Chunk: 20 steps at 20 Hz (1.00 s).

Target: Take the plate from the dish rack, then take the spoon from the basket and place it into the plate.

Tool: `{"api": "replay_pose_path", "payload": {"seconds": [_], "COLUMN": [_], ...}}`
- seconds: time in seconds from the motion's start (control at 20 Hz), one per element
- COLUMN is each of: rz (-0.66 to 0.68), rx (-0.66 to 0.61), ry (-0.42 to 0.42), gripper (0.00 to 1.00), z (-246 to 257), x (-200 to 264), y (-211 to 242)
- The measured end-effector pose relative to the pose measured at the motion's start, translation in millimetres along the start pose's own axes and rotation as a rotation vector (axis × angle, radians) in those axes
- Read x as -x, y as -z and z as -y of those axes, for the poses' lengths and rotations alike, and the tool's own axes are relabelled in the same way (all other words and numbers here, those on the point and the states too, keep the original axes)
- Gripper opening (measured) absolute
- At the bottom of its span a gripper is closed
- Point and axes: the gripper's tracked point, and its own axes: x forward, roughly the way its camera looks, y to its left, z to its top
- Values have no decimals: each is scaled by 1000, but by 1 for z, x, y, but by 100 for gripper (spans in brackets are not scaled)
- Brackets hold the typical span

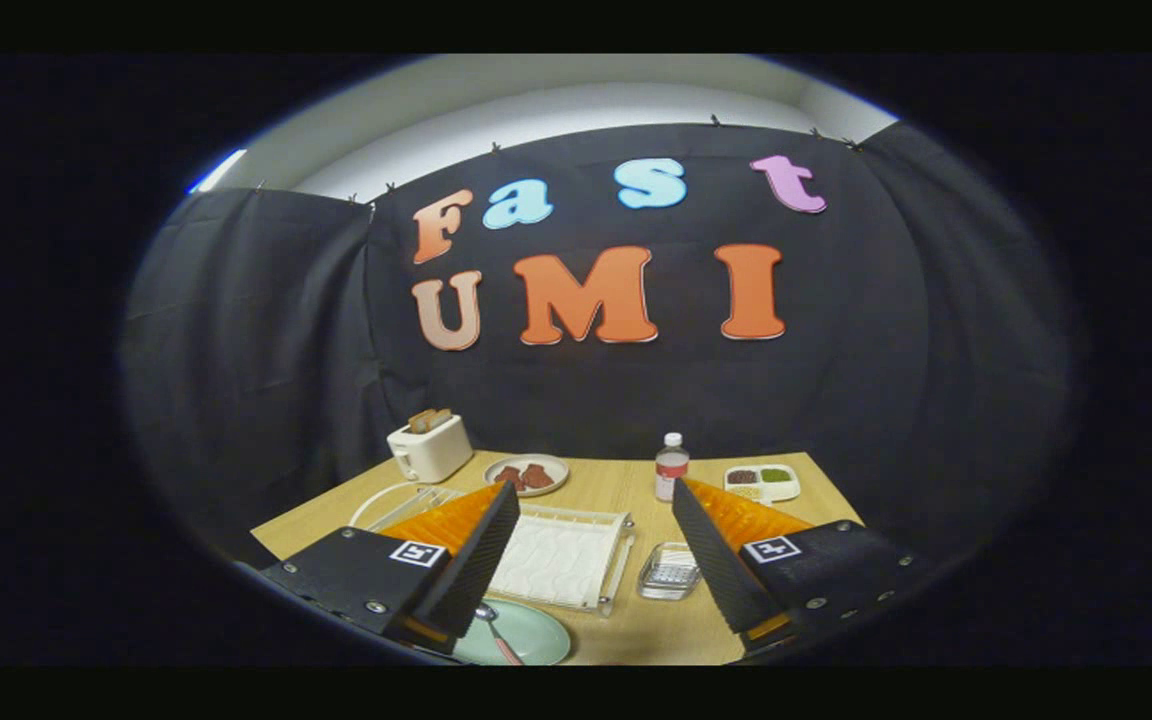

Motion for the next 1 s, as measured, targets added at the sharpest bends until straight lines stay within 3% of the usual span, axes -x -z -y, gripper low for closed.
{"api": "replay_pose_path", "payload": {"seconds": [0.4, 0.7, 1.0], "rz": [95, 176, 257], "rx": [22, 5, 9], "ry": [172, 225, 227], "gripper": [97, 97, 97], "z": [41, 56, 58], "x": [3, 11, 18], "y": [-22, -38, -55]}}
